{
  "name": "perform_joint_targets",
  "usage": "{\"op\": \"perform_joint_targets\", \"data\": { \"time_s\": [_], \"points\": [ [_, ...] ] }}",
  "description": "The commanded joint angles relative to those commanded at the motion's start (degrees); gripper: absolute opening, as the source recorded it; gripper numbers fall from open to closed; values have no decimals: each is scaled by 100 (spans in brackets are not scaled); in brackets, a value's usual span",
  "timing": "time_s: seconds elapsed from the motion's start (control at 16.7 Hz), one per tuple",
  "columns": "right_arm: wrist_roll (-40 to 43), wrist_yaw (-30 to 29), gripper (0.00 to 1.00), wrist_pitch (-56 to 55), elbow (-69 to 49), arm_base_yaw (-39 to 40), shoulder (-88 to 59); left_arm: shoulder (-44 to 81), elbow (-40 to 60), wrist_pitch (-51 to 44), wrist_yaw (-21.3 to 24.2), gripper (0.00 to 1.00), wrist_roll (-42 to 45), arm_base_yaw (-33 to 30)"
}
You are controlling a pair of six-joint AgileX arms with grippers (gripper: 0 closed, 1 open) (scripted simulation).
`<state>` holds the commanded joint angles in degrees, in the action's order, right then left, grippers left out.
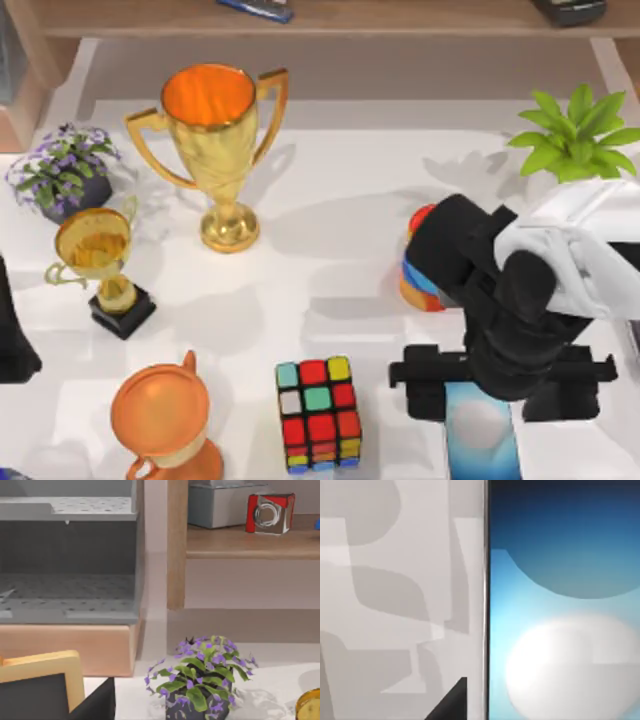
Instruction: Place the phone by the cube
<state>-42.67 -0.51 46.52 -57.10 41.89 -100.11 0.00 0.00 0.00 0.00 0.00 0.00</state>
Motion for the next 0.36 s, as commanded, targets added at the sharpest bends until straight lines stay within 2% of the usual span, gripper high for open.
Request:
{"op": "perform_joint_targets", "data": {
  "time_s": [0.36],
  "points": [
    [0, 0, 100, 0, 0, 0, 0, 0, 0, 0, 0, 100, 0, 0]
  ]
}}
